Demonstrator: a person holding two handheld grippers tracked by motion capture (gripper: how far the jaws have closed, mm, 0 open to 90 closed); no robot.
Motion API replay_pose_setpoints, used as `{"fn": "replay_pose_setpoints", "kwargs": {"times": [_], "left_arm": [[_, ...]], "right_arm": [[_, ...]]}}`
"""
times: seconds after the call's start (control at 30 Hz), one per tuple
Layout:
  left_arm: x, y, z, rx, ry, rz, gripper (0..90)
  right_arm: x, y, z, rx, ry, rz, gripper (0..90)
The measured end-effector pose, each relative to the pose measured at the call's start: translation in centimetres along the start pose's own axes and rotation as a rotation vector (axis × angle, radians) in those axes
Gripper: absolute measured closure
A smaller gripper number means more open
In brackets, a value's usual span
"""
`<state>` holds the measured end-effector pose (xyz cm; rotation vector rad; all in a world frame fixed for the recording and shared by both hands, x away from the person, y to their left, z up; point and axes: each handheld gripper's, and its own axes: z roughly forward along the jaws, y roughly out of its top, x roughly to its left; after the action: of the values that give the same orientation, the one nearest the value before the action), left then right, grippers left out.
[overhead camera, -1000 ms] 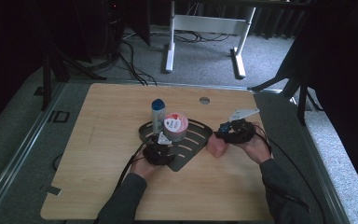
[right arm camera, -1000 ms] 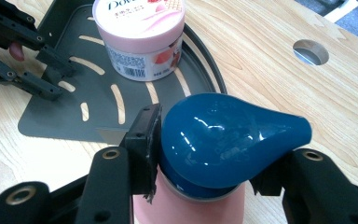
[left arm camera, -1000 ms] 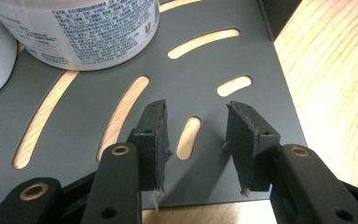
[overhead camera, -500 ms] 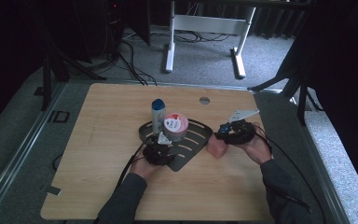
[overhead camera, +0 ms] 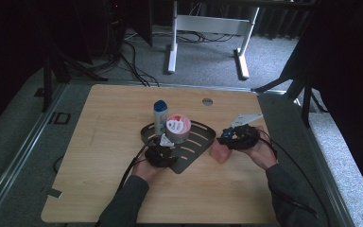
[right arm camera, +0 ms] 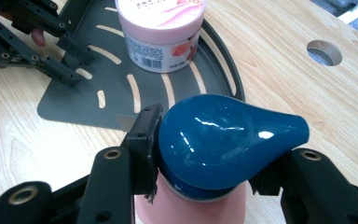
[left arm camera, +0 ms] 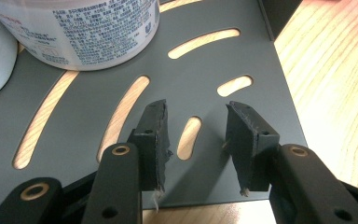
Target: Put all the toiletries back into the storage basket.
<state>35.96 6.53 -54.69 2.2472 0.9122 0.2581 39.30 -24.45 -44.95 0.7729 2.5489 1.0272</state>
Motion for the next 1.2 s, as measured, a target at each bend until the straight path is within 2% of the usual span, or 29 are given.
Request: {"fn": "replay_pose_setpoints", "kwargs": {"times": [0.77, 1.2], "left_arm": [[0.0, 0.0, 0.0, -0.001, -0.002, -0.003, 58.9], [0.0, 0.0, 0.0, 0.002, 0.0, 0.002, 59.0]], "right_arm": [[1.3, -0.3, -0.5, -0.001, 0.021, -0.026, 52.9], [2.9, -0.1, -0.5, 0.003, 0.044, -0.062, 52.9]]}}
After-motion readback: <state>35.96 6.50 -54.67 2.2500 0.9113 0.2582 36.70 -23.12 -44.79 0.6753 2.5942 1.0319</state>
